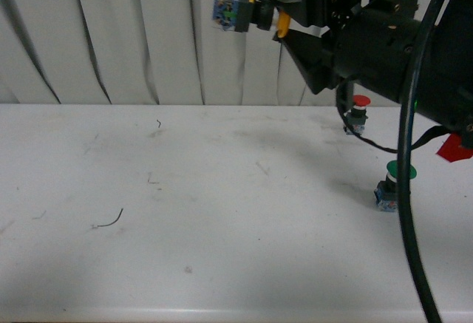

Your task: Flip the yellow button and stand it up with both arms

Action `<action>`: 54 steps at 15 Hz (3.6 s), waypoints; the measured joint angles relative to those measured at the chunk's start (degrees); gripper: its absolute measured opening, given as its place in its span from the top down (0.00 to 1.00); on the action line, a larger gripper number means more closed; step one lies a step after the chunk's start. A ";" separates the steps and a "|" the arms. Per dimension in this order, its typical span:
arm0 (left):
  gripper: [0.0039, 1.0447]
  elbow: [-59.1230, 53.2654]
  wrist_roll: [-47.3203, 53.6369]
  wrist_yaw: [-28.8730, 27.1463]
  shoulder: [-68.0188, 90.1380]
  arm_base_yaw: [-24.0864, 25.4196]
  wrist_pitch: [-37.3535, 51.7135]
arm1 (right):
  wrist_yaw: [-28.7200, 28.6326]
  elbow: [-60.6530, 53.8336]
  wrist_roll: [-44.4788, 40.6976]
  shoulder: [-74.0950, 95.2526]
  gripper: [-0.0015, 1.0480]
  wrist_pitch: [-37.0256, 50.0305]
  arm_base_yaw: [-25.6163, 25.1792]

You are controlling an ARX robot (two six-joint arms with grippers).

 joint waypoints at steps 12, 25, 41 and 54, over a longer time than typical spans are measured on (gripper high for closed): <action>0.06 0.00 0.02 0.00 0.00 0.00 0.00 | 27.36 13.84 -67.89 -4.31 0.67 -44.83 -12.83; 0.06 0.00 0.00 0.00 0.00 0.00 -0.02 | 31.50 35.80 -81.66 13.29 0.67 -69.64 -12.61; 0.06 0.00 0.00 0.00 0.00 0.00 0.00 | 34.56 39.60 -82.29 21.57 0.67 -64.57 -8.72; 0.06 0.00 0.02 0.00 0.00 0.00 0.00 | 35.58 36.68 -83.14 22.03 0.08 -62.62 -9.44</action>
